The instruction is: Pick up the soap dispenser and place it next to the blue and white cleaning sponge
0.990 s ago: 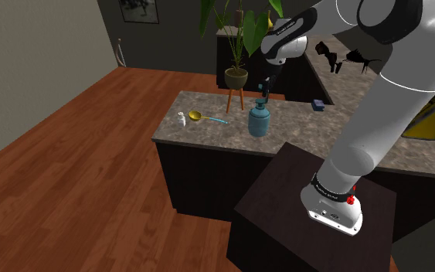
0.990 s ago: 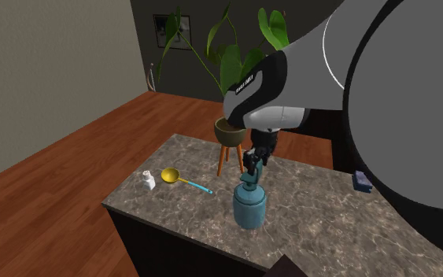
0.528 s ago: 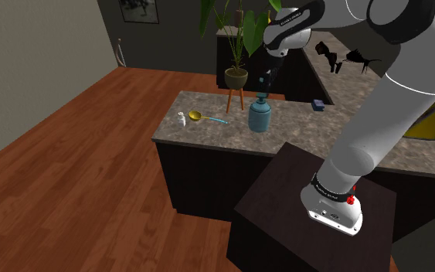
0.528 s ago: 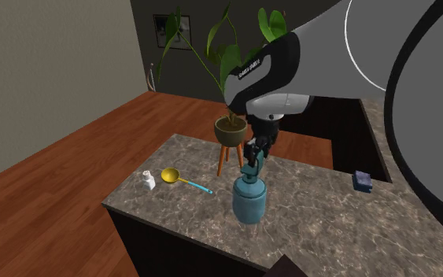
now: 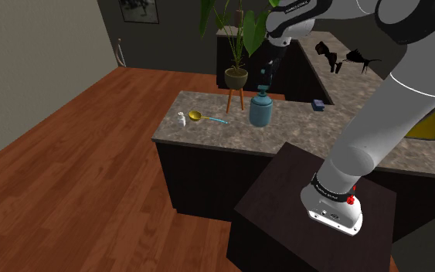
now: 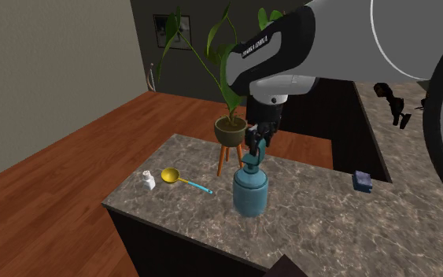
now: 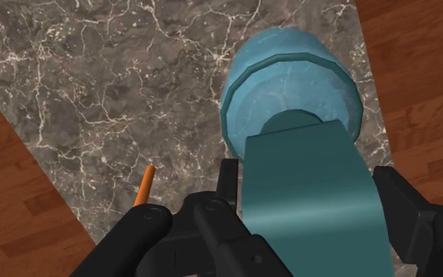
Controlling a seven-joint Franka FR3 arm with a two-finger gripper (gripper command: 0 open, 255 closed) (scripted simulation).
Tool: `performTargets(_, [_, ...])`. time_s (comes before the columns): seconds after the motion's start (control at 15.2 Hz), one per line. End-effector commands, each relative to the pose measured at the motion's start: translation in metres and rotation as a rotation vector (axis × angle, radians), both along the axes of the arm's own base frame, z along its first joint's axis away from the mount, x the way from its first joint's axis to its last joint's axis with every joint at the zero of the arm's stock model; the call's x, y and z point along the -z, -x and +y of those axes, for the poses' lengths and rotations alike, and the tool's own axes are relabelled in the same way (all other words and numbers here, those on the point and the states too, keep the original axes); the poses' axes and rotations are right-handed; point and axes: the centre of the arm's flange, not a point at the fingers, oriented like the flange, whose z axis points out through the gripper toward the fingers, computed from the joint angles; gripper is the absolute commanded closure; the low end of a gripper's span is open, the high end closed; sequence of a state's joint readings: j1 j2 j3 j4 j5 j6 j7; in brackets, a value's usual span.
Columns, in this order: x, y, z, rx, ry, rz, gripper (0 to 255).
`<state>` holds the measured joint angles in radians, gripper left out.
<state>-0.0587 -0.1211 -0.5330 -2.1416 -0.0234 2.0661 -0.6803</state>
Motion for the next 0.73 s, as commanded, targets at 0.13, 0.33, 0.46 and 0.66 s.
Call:
performTargets(0.13, [-0.021,0.001,0.001,0.0,0.0,-0.001,255])
performTargets(0.33, [-0.037,0.001,0.001,0.0,0.0,-0.001,255])
performTargets(0.46, [-0.048,0.001,0.001,0.0,0.0,-0.001,255])
performTargets(0.66, [-0.064,0.001,0.001,0.0,0.0,-0.001,255])
